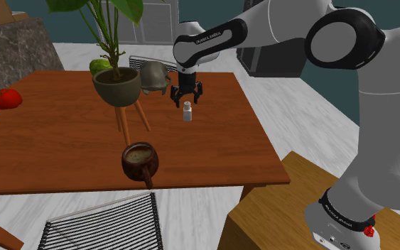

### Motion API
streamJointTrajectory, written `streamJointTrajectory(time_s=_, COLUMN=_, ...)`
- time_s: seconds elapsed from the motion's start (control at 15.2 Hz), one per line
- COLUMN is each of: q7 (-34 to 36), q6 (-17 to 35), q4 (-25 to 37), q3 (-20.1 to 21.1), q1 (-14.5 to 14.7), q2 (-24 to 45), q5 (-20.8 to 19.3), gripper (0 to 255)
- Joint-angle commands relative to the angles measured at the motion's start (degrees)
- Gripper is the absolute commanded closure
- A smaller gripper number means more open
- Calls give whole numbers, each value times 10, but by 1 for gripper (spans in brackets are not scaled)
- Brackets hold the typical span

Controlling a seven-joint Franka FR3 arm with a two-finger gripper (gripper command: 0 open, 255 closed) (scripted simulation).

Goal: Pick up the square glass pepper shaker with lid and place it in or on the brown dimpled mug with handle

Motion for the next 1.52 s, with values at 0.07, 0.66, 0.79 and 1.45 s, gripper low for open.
streamJointTrajectory(time_s=0.07, q7=0, q6=0, q4=0, q3=0, q1=0, q2=0, q5=0, gripper=0)
streamJointTrajectory(time_s=0.66, q7=0, q6=0, q4=0, q3=0, q1=0, q2=0, q5=0, gripper=255)
streamJointTrajectory(time_s=0.79, q7=0, q6=0, q4=0, q3=0, q1=0, q2=0, q5=0, gripper=255)
streamJointTrajectory(time_s=1.45, q7=3, q6=-66, q4=45, q3=1, q1=0, q2=-21, q5=1, gripper=255)
